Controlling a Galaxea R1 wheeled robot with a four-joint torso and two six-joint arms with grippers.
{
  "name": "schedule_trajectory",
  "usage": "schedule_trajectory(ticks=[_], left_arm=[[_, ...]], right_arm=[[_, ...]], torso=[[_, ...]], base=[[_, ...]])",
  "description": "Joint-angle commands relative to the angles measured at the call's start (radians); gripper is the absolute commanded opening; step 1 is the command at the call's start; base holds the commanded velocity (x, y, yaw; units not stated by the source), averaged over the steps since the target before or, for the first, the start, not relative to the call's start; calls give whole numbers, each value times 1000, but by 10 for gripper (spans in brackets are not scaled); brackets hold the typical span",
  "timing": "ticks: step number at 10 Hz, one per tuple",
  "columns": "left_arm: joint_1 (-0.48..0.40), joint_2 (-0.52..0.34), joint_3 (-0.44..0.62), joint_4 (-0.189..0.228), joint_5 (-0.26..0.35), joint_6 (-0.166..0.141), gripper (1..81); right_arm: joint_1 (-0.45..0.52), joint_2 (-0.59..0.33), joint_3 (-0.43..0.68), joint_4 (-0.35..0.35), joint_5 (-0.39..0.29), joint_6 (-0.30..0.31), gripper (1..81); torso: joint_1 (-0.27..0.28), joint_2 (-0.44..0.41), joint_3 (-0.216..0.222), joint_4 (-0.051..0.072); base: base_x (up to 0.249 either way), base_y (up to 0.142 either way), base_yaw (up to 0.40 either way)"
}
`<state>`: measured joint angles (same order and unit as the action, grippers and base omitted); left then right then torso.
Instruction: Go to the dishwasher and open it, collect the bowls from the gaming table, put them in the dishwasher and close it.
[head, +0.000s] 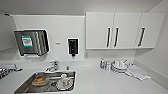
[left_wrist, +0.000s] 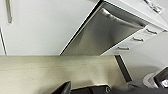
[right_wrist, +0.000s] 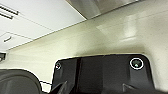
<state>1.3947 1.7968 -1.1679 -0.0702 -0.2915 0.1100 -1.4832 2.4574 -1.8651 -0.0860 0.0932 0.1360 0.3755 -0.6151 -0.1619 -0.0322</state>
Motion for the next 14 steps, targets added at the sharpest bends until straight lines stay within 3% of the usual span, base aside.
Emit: schedule_trajectory(ticks=[1, 3, 7, 8, 9, 12, 14], left_arm=[[-91, -215, 224, 7, 3, 63, 811], [-91, -241, 289, 15, 6, 103, 811], [-116, -255, 293, 10, 6, 109, 811], [-127, -269, 295, 7, 6, 108, 811], [-142, -293, 301, 4, 8, 105, 811], [-196, -423, 419, 12, 12, 100, 811], [-202, -450, 488, 35, 15, 108, 811]], right_arm=[[80, -65, 61, 11, -41, 1, 811], [82, -99, 78, 12, -40, 2, 811], [97, -119, 106, 14, -40, 4, 811], [103, -121, 112, 14, -40, 4, 811], [108, -121, 118, 17, -40, 4, 811], [118, -124, 121, 20, -40, 5, 811], [125, -124, 123, 20, -41, 5, 811]], torso=[[62, -96, 0, 0], [106, -166, -67, 0], [190, -301, -194, 0], [212, -335, -205, 0], [235, -370, -165, 0], [286, -450, -200, 0], [328, -518, -201, 0]], base=[[0, 0, 0], [0, 0, 0], [0, 0, 0], [0, 0, 0], [0, 0, 0], [0, 0, 0], [0, 0, 0]])
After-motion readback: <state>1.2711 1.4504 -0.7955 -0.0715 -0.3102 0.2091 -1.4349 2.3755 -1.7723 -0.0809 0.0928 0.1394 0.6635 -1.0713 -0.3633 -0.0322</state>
